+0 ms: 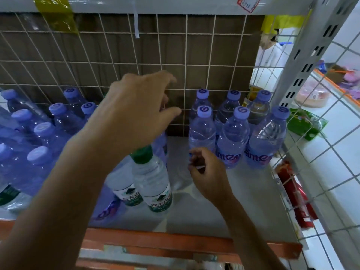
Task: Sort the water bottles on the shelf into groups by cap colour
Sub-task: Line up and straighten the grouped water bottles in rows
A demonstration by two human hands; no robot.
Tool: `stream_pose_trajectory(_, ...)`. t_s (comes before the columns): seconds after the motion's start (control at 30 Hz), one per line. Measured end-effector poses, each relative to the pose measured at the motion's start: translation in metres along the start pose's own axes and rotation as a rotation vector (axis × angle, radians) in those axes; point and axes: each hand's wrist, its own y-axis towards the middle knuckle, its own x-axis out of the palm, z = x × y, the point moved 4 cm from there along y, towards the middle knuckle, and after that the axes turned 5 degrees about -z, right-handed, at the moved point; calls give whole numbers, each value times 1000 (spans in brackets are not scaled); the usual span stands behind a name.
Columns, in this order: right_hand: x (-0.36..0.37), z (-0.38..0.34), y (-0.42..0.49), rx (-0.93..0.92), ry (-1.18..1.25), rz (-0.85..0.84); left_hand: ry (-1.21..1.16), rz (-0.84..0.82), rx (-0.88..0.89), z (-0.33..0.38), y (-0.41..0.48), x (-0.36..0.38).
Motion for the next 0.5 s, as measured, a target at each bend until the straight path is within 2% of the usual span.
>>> stream_pose_trajectory(0.07, 10, -15, 1, 30, 61, -221, 13, -29, -35, -17, -17, -1)
stream_pose_trajectory(0.13, 18, -26, 1, 16, 82, -320, 29, -24, -71, -33, -30, 6)
stream_pose_trajectory(0.27, 22, -33, -5, -52, 54, -550, -48, 99, -66, -51, -50, 17)
stream_pose_trajectory(0.33, 25, -34, -11, -82, 19, -588, -110, 179, -44, -51, -59, 18)
stream_pose_trajectory(0.4, 31, -34, -16, -60, 17, -551, -121, 300, -44, -56, -64, 18)
stream_pose_trajectory(0.5, 42, -32, -18, -45, 32, -461, -108, 349, -160, -70, -68, 30)
